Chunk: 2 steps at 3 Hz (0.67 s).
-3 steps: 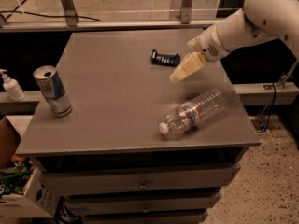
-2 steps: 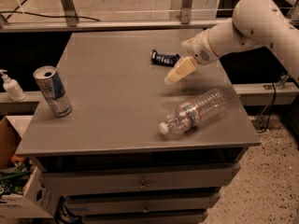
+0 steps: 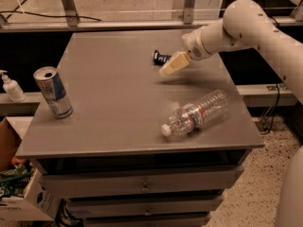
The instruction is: Move rxbar blueberry near redbull can
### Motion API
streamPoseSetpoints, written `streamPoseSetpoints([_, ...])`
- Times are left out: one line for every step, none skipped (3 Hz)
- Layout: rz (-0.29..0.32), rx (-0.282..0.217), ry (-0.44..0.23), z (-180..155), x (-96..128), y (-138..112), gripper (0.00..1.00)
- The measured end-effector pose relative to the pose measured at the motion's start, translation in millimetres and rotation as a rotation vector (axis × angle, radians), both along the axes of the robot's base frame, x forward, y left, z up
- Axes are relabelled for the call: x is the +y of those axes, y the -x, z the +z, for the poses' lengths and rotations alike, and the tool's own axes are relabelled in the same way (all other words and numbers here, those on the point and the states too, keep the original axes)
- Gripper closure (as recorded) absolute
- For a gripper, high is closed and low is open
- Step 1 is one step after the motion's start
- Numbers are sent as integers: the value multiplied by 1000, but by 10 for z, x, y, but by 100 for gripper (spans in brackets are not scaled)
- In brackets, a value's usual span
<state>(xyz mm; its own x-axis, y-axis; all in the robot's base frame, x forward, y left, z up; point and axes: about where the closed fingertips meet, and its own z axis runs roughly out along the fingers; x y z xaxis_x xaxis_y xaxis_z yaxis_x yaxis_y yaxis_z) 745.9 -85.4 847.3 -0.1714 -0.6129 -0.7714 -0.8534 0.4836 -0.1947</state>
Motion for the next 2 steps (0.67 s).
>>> streamPoseSetpoints([-59,12,-27,-8,-32,-139,0])
streamPoseSetpoints([-97,45,-52,-111,-29,-203,0])
